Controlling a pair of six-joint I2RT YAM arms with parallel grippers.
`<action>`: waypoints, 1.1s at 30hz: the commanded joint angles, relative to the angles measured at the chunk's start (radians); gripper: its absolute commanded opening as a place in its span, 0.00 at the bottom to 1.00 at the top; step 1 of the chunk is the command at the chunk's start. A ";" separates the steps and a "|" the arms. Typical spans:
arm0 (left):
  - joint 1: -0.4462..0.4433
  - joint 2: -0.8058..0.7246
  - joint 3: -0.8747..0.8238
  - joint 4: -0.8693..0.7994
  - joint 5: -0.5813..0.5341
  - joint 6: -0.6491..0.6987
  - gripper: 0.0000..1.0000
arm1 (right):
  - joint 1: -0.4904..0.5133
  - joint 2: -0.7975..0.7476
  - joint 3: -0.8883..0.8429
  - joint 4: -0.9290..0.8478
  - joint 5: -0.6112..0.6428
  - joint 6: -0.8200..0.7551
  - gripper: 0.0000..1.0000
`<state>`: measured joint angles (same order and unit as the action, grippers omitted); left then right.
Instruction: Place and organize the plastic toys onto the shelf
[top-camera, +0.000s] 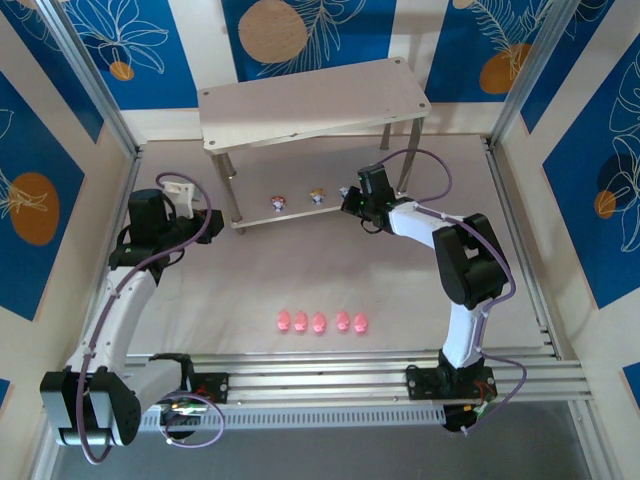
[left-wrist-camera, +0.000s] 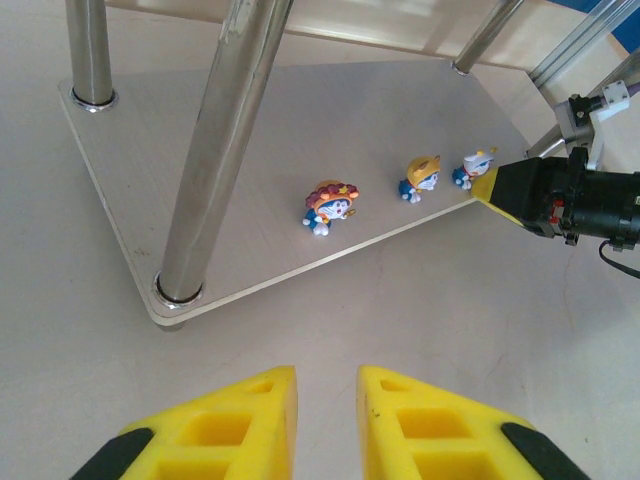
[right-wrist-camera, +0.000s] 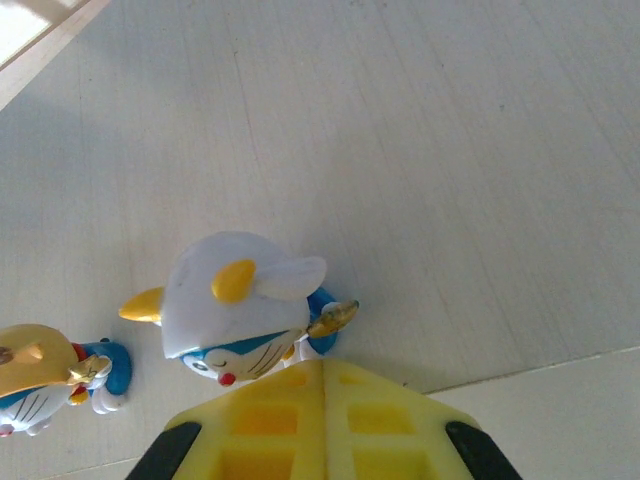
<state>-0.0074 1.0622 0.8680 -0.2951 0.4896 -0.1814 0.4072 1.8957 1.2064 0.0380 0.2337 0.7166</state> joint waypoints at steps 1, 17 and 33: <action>0.018 -0.011 -0.008 0.010 0.023 0.013 0.24 | -0.007 -0.011 -0.004 0.007 0.026 -0.006 0.07; 0.019 -0.014 -0.008 0.007 0.023 0.014 0.24 | -0.016 -0.072 -0.051 0.013 0.049 -0.012 0.07; 0.021 -0.049 -0.023 0.030 -0.025 -0.021 0.43 | -0.084 -0.479 -0.217 -0.161 0.243 -0.144 0.49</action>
<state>-0.0044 1.0332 0.8608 -0.2897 0.4782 -0.1860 0.3553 1.4654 1.0138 -0.0559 0.4030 0.6205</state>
